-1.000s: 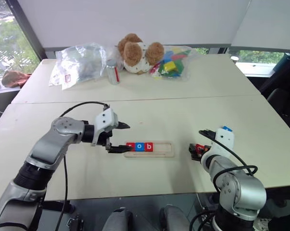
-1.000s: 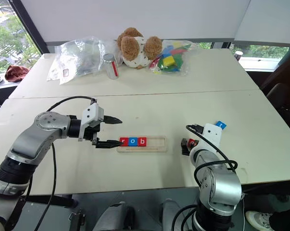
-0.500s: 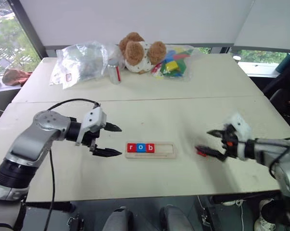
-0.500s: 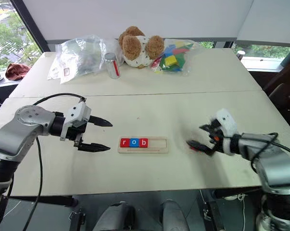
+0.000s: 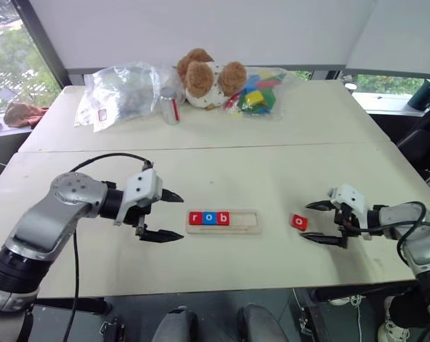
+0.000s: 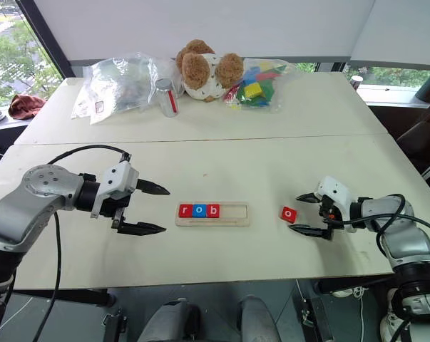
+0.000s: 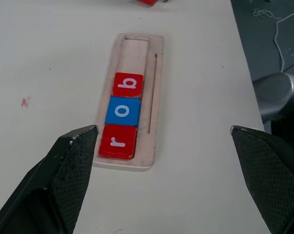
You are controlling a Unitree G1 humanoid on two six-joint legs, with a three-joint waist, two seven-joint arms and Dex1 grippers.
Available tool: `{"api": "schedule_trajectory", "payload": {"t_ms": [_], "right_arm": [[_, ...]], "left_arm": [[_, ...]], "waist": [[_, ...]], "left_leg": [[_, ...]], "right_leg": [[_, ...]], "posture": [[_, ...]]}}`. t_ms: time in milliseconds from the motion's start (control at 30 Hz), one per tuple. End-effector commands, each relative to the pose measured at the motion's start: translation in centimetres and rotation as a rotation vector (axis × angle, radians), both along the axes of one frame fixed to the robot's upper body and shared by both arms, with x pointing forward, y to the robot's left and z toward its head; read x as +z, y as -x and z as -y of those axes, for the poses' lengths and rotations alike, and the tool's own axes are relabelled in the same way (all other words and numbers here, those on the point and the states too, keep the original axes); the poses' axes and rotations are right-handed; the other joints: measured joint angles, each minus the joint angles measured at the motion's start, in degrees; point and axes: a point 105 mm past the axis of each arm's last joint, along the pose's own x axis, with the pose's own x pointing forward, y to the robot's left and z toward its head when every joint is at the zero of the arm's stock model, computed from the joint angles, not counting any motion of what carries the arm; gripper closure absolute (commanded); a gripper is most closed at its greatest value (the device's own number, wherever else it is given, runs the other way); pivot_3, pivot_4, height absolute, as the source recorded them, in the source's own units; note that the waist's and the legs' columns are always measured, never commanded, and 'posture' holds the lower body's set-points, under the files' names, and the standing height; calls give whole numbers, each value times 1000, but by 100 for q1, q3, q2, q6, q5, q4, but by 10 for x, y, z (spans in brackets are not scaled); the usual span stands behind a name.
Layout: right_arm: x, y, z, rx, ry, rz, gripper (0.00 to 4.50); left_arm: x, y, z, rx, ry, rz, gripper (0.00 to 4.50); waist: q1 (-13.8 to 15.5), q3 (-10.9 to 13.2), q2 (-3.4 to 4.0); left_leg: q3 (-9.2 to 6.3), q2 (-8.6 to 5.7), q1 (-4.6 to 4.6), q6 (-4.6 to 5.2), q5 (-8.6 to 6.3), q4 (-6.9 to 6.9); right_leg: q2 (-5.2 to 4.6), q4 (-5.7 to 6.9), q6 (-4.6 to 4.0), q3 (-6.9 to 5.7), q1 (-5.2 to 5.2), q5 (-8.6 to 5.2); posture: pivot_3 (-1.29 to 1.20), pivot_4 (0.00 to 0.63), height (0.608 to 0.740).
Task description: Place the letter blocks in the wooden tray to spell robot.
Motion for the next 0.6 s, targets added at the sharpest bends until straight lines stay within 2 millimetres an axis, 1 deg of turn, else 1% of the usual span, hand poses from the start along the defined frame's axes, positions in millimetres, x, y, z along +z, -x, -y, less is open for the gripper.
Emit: {"api": "schedule_trajectory", "payload": {"t_ms": [33, 67, 133, 233, 267, 367, 400, 500, 533, 600], "right_arm": [[1, 0, -4, 20, -8, 13, 1926], [0, 0, -4, 20, -7, 14, 2489], [0, 0, -4, 19, -8, 16, 3426], [3, 0, -6, 25, -7, 23, 3421], [11, -3, -11, 32, -21, 37, 3421], [41, -10, -50, 150, -63, 68, 3421], [48, -12, -62, 185, -64, 68, 3421], [57, -19, -98, 275, -31, 51, 3421], [58, -22, -106, 288, -18, 45, 3421], [56, -25, -116, 311, 17, 30, 3421]], "left_arm": [[6, 2, 4, -23, 1, 39, 0], [6, 1, 4, -18, 1, 42, 0], [6, -2, 1, -8, -3, 48, 0], [5, -4, -2, 2, -10, 48, 0], [5, -5, -5, 11, -15, 48, 0], [4, -13, -14, 46, -36, 56, 0], [3, -15, -16, 53, -42, 59, 0], [1, -19, -20, 66, -56, 66, 0], [0, -20, -20, 67, -57, 67, 0], [-1, -20, -20, 67, -56, 67, 0]], "waist": [[0, 0, 0], [0, 0, 0], [0, 0, 0], [0, 0, 1], [0, 0, 1], [-43, 2, 6], [-57, 2, 6], [-39, 2, 6], [-23, 2, 6], [42, 2, 5]], "left_leg": [[0, 0, 0, -2, 1, 0], [-1, 0, 0, -3, 2, 0], [-1, 0, 1, -5, 3, 0], [-1, 0, 1, -6, 3, 0], [-1, 0, 1, -6, 3, 0], [0, 0, 1, -7, 4, 0], [1, 0, 1, -10, 5, 0], [0, 3, 1, -15, 8, -1], [-5, 4, -1, -15, 8, -2], [-13, 4, -8, -15, 8, -4]], "right_leg": [[0, 1, 0, 0, 0, 0], [0, 1, 0, 0, 0, 0], [0, 2, -1, 0, 0, 1], [0, 2, -1, 0, 0, 1], [0, 2, -1, 0, 0, 1], [0, 5, -1, 3, -4, 1], [0, 8, -2, 5, -7, 1], [6, 24, -2, 5, -20, 1], [6, 24, -3, 0, -22, 1], [6, 23, -3, -9, -24, 1]], "posture": [[0, 150, 740], [0, 150, 740], [0, 150, 740], [0, 150, 740], [0, 150, 740], [0, 150, 740], [0, 150, 740], [0, 150, 740], [0, 150, 740], [0, 150, 740]]}}
